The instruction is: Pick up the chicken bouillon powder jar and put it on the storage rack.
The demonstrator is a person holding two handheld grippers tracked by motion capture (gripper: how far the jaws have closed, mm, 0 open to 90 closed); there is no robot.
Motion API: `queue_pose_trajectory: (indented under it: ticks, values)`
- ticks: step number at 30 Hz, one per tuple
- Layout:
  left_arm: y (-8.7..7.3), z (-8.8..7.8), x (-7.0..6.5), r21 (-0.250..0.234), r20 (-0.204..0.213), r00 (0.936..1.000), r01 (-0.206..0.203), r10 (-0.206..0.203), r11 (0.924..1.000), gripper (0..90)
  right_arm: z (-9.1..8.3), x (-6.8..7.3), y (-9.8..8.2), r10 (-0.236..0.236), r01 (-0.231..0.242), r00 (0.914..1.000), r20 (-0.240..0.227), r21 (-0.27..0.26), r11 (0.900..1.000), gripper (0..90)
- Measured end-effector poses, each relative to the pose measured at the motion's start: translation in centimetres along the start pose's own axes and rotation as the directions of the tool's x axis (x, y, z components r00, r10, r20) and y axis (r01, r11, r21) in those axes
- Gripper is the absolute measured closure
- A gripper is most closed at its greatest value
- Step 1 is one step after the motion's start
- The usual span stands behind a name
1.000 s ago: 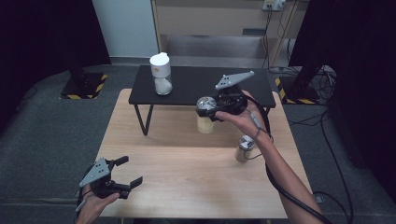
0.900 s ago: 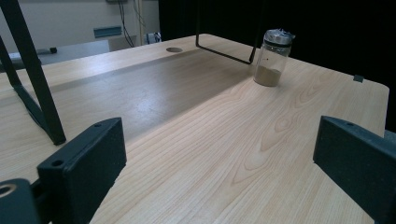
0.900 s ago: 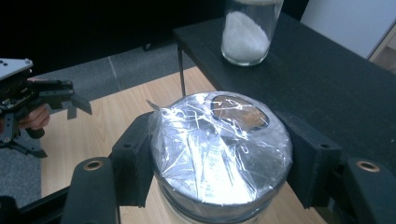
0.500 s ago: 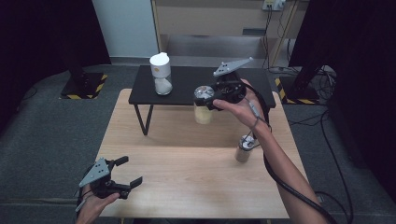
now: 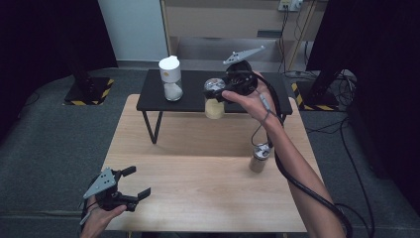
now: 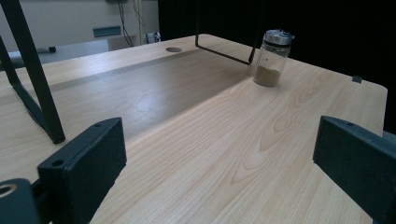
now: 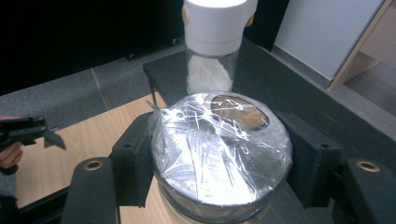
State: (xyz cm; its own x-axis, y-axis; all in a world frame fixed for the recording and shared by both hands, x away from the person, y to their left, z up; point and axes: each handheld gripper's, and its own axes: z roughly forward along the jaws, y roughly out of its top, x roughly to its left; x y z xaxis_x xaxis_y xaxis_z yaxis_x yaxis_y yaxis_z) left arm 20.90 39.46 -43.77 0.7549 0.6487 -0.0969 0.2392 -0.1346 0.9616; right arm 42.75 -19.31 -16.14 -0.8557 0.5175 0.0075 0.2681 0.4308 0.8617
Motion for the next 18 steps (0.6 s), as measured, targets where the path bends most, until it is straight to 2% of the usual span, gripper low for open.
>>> queue_pose_trajectory:
  ticks: [18]
  values:
    - [-0.2, -0.2, 0.1, -0.005, -0.002, 1.0000, 0.009, -0.009, 0.9999, 1.6, 1.8, -1.8, 1.1, 0.039, -0.038, 0.9976, 0.057, -0.020, 0.999, 35.2]
